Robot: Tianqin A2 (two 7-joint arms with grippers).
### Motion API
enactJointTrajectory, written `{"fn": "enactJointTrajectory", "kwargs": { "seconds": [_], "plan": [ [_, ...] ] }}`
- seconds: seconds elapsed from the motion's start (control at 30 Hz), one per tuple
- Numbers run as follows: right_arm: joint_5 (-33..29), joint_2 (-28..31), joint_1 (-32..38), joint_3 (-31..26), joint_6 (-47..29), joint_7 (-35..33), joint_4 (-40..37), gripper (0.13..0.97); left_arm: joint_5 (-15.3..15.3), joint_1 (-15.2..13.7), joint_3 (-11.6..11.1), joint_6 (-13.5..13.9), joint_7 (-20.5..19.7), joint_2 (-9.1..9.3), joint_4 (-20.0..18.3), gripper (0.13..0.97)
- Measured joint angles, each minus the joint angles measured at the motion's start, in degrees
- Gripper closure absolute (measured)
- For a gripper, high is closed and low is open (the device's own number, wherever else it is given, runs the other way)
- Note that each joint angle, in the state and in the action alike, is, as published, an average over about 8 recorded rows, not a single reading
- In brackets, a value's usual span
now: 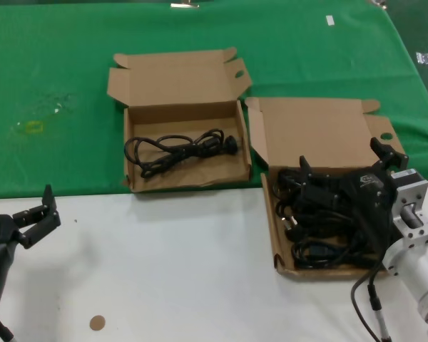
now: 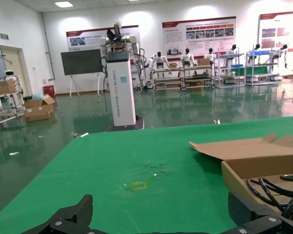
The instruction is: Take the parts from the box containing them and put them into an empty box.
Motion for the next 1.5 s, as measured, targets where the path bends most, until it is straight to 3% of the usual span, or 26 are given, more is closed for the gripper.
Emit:
{"fn": "enactJointTrajectory", "kwargs": {
  "seconds": [1.5],
  "plan": [
    [0.0, 0.0, 0.0, 0.0, 0.0, 0.0, 0.0, 0.129, 0.0, 0.0, 0.0, 0.0, 0.0, 0.00, 0.0, 0.132]
  ]
}}
